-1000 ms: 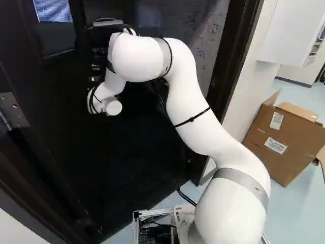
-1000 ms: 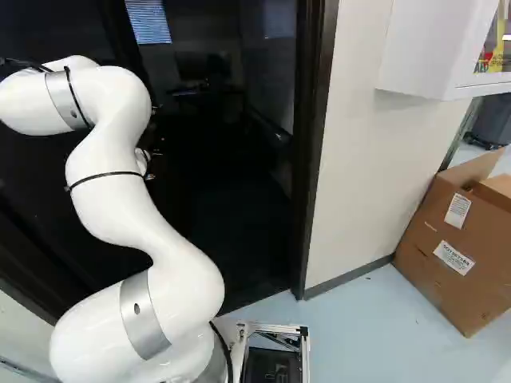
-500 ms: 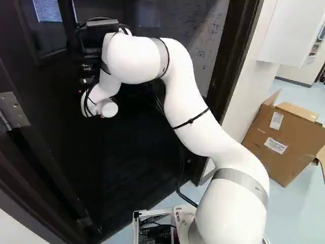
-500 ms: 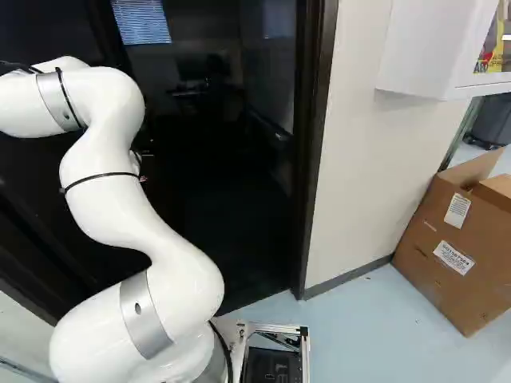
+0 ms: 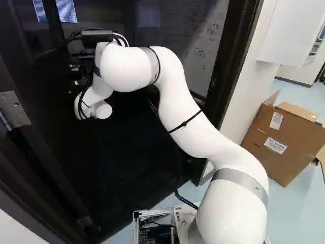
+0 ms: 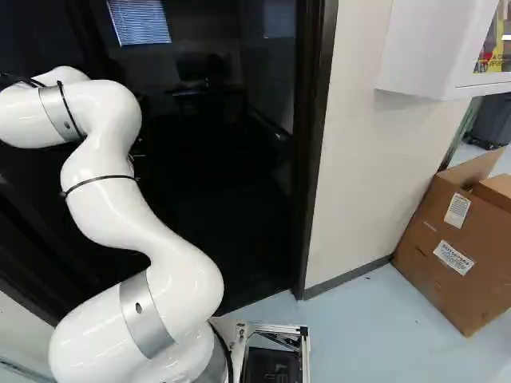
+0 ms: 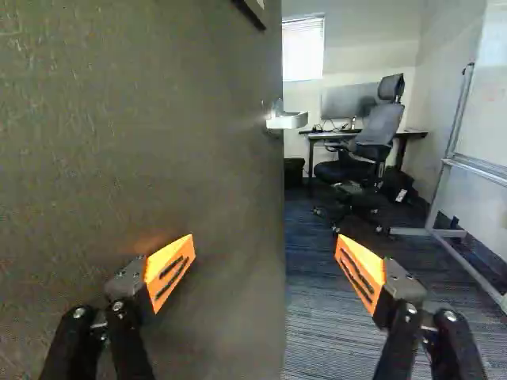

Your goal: Open the door and move inside

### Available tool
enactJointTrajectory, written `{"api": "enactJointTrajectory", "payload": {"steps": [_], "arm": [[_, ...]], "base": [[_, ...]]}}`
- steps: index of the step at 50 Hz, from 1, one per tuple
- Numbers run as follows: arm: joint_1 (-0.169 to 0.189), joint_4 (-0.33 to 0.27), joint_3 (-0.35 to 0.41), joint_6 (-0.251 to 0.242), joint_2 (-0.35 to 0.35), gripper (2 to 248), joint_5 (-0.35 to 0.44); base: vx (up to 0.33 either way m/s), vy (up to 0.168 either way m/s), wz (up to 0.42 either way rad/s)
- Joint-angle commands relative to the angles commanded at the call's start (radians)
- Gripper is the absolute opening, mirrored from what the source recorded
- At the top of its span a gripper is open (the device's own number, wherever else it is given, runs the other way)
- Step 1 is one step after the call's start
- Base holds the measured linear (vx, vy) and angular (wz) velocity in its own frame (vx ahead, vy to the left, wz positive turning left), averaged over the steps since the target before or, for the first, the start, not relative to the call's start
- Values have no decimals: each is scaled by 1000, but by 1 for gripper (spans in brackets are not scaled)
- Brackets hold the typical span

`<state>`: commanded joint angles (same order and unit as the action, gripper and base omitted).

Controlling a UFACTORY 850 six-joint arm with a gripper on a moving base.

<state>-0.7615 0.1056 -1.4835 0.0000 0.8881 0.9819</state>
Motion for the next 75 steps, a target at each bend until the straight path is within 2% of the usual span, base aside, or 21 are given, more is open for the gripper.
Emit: {"api": "enactJointTrajectory", "payload": {"steps": [13, 25, 39, 55, 75], "arm": [[-18, -34, -62, 0, 43, 247, 6], [-17, -37, -58, 0, 40, 247, 7], [-4, -41, 30, 0, -21, 247, 7], [4, -84, 162, 0, -113, 247, 7], [-11, -153, 298, 0, -211, 247, 7]], "base": [[0, 0, 0], [0, 0, 0], [0, 0, 0], [0, 0, 0], [0, 0, 0]]}}
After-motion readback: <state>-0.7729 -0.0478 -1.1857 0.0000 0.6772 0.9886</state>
